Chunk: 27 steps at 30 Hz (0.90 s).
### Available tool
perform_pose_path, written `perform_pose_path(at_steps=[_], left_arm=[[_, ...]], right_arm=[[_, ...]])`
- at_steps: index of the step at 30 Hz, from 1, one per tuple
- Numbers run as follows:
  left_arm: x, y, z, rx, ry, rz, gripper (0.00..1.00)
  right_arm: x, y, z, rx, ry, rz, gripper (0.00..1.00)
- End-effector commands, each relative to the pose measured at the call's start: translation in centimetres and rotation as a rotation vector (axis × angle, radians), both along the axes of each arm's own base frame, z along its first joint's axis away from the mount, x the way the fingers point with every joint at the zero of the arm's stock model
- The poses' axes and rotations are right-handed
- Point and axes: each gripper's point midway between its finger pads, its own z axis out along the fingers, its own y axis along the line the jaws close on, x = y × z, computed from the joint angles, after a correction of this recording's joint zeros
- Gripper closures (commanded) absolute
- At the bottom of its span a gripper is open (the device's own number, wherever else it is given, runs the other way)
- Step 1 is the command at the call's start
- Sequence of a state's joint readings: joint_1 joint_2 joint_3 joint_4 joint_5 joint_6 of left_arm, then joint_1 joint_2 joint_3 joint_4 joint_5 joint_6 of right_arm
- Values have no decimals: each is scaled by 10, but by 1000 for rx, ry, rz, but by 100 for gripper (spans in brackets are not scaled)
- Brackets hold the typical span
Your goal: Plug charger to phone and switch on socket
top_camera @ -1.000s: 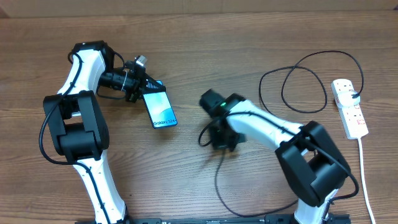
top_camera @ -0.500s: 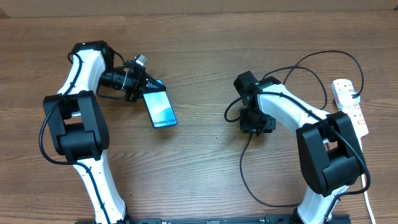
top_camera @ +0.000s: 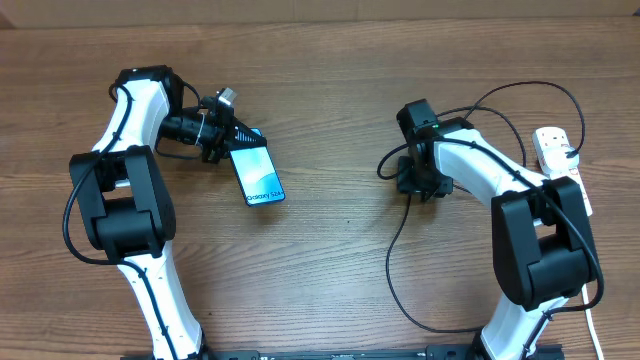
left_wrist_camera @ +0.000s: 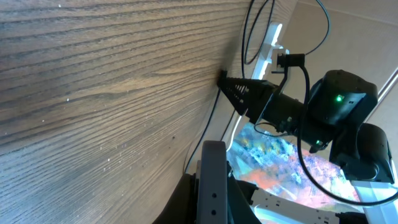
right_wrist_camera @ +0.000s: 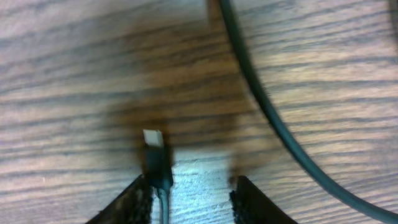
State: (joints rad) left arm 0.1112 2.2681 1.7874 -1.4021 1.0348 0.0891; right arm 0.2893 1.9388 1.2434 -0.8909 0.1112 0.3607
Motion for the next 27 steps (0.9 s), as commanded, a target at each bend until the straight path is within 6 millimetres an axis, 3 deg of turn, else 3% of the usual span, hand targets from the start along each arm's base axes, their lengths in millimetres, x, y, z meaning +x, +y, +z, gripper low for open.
perform_pose_path(at_steps=[1, 18, 27], left_arm=[[4, -2, 20, -23, -68, -4, 96], [4, -2, 20, -23, -68, -4, 96], [4, -2, 20, -23, -68, -4, 96]], right_arm=[[8, 10, 7, 54, -23, 22, 63], [12, 11, 6, 59, -42, 23, 73], [2, 8, -12, 56, -34, 22, 77]])
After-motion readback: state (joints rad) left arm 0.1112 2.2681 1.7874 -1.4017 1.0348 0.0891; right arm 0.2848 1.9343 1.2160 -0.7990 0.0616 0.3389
